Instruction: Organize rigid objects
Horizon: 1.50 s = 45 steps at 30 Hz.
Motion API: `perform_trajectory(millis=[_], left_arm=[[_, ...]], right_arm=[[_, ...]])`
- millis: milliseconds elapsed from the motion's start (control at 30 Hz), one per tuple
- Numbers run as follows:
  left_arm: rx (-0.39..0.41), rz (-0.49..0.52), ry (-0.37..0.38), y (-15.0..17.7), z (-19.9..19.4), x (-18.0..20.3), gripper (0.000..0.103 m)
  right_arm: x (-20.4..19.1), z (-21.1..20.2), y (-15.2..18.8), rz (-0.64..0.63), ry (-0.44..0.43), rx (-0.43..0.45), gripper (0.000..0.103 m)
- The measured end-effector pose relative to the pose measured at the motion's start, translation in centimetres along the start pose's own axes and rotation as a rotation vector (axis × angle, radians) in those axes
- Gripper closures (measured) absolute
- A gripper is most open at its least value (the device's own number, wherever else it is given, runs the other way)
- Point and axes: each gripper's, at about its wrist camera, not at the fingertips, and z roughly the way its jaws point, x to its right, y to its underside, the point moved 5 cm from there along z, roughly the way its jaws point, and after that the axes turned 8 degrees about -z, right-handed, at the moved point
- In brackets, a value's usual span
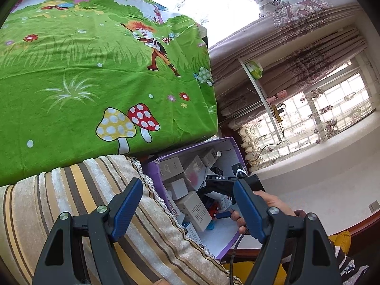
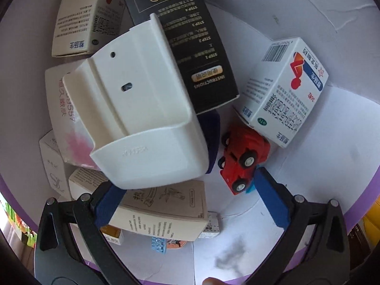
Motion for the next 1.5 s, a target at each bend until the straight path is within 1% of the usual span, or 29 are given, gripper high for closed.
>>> perform_trajectory(millis=[100, 133, 200, 267, 333, 400, 467, 500, 533, 600, 700, 733, 800, 833, 867, 900, 967, 1000, 1033, 1067, 1100, 1133, 1200, 1233, 1267, 1333, 1400, 1467, 1500], left_arm=[[0.0, 0.007, -0.001, 0.1, 0.0, 0.2, 0.023], [0.003, 0.008, -0.001, 0.1, 0.0, 0.2, 0.023], [0.006, 0.006, -0.002, 0.0, -0.1, 0.1, 0.023], [0.006, 0.004, -0.001, 0.0, -0.1, 0.1, 0.023], [0.004, 0.012, -0.003, 0.1, 0.0, 0.3, 0.023], [0.006, 0.021, -0.006, 0.1, 0.0, 0.4, 0.023], [0.011, 0.025, -0.006, 0.1, -0.1, 0.5, 0.023], [0.014, 0.025, -0.006, 0.1, -0.1, 0.5, 0.023], [0.014, 0.024, -0.006, 0.1, -0.1, 0.4, 0.023], [0.01, 0.025, -0.007, 0.1, 0.1, 0.5, 0.023], [0.011, 0.04, -0.012, 0.2, 0.1, 0.8, 0.023], [0.014, 0.043, -0.012, 0.3, 0.1, 0.8, 0.023], [0.021, 0.038, -0.013, 0.1, 0.0, 0.7, 0.023], [0.02, 0.035, -0.014, 0.1, 0.0, 0.7, 0.023], [0.017, 0.035, -0.014, 0.1, 0.1, 0.7, 0.023], [0.017, 0.041, -0.013, 0.2, 0.1, 0.9, 0.023], [0.024, 0.055, -0.012, 0.3, -0.1, 1.1, 0.023], [0.027, 0.056, -0.014, 0.2, -0.1, 1.1, 0.023], [0.026, 0.052, -0.014, 0.2, 0.0, 1.1, 0.023], [0.021, 0.049, -0.013, 0.2, 0.1, 1.0, 0.023], [0.022, 0.051, -0.012, 0.2, 0.0, 1.1, 0.023], [0.025, 0.057, -0.012, 0.3, 0.0, 1.2, 0.023], [0.03, 0.069, -0.015, 0.3, -0.1, 1.3, 0.023], [0.028, 0.068, -0.016, 0.3, 0.0, 1.3, 0.023], [0.024, 0.065, -0.015, 0.3, 0.1, 1.2, 0.023], [0.022, 0.07, -0.012, 0.3, 0.1, 1.3, 0.023], [0.019, 0.092, -0.012, 0.5, 0.1, 1.7, 0.023], [0.019, 0.114, -0.016, 0.8, 0.1, 2.1, 0.023], [0.018, 0.13, -0.023, 1.0, 0.0, 2.3, 0.023]], right_arm=[[-1.4, -0.5, -0.5, 0.002, -0.014, -0.008, 0.0], [-1.8, -0.8, -0.7, 0.012, -0.028, 0.006, 0.0], [-3.0, -1.7, -1.1, -0.015, -0.05, 0.031, 0.001], [-4.6, -2.6, -1.1, -0.033, -0.086, 0.026, 0.001], [-6.0, -2.8, -1.7, -0.06, -0.098, 0.03, 0.002], [-6.3, -2.3, -2.5, -0.052, -0.08, 0.023, 0.0], [-6.9, -2.8, -3.1, -0.025, -0.104, 0.048, 0.0], [-7.6, -3.2, -2.9, -0.044, -0.111, 0.066, 0.001], [-8.4, -3.8, -2.8, -0.064, -0.126, 0.079, 0.005], [-9.5, -4.3, -2.8, -0.056, -0.154, 0.062, 0.007], [-11.3, -4.7, -3.2, -0.063, -0.116, 0.067, 0.005], [-12.3, -5.3, -3.2, -0.09, -0.094, 0.094, 0.008], [-14.3, -5.7, -2.0, -0.139, -0.05, 0.118, 0.009], [-15.1, -5.7, -2.3, -0.15, -0.038, 0.108, 0.01], [-15.6, -5.7, -2.8, -0.148, -0.025, 0.093, 0.007], [-16.0, -6.1, -3.1, -0.135, -0.04, 0.092, 0.008], [-17.5, -7.5, -3.4, -0.172, -0.054, 0.142, 0.02], [-18.5, -7.8, -3.2, -0.188, -0.057, 0.144, 0.021], [-18.8, -7.2, -3.0, -0.201, -0.058, 0.124, 0.022], [-19.1, -6.3, -3.6, -0.179, -0.078, 0.085, 0.022], [-19.4, -5.3, -4.2, -0.14, -0.123, 0.052, 0.023], [-20.2, -5.2, -4.6, -0.138, -0.13, 0.06, 0.026], [-22.4, -5.8, -4.6, -0.209, -0.101, 0.106, 0.031], [-22.9, -5.6, -4.5, -0.214, -0.119, 0.097, 0.032], [-23.2, -5.7, -4.8, -0.194, -0.159, 0.08, 0.031], [-23.8, -6.9, -5.2, -0.163, -0.205, 0.095, 0.031], [-24.9, -9.0, -4.9, -0.18, -0.195, 0.155, 0.022], [-26.6, -11.6, -3.7, -0.218, -0.24, 0.232, 0.009], [-27.3, -13.3, -2.7, -0.252, -0.241, 0.291, 0.008]])
